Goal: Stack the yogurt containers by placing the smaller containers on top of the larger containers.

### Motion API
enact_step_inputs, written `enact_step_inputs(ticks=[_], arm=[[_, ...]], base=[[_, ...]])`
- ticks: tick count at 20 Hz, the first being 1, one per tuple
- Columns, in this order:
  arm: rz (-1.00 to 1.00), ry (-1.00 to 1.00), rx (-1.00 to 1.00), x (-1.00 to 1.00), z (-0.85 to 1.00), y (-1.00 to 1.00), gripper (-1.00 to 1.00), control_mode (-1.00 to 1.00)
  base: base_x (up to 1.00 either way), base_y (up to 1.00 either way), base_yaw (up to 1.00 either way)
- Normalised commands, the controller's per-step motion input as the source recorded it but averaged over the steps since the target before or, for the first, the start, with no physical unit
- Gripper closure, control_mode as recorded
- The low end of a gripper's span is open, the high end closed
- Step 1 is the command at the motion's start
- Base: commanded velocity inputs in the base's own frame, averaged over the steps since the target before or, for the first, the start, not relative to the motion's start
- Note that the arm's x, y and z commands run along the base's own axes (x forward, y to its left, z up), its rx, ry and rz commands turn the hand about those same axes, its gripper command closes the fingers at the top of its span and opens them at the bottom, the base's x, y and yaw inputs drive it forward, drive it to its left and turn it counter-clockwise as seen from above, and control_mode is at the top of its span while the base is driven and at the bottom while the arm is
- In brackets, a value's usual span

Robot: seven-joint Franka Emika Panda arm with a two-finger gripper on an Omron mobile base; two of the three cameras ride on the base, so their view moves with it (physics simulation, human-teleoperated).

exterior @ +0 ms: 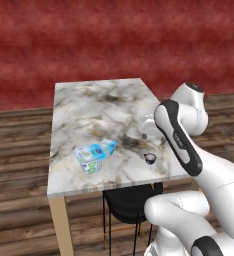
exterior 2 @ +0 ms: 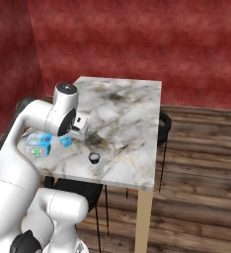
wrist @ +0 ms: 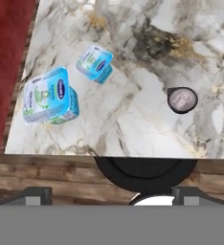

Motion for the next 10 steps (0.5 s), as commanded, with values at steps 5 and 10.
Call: enact_step_inputs(ticks=[5,10], arm=[[0.00,-0.01,0.03,0.00,-0.09,0.05,-1.00,-1.00],[0.00,0.00,0.03,0.00,-0.08,0.08,-1.00,-1.00]], base=[[0.00,0.00,0.00],[0.00,0.00,0.00]])
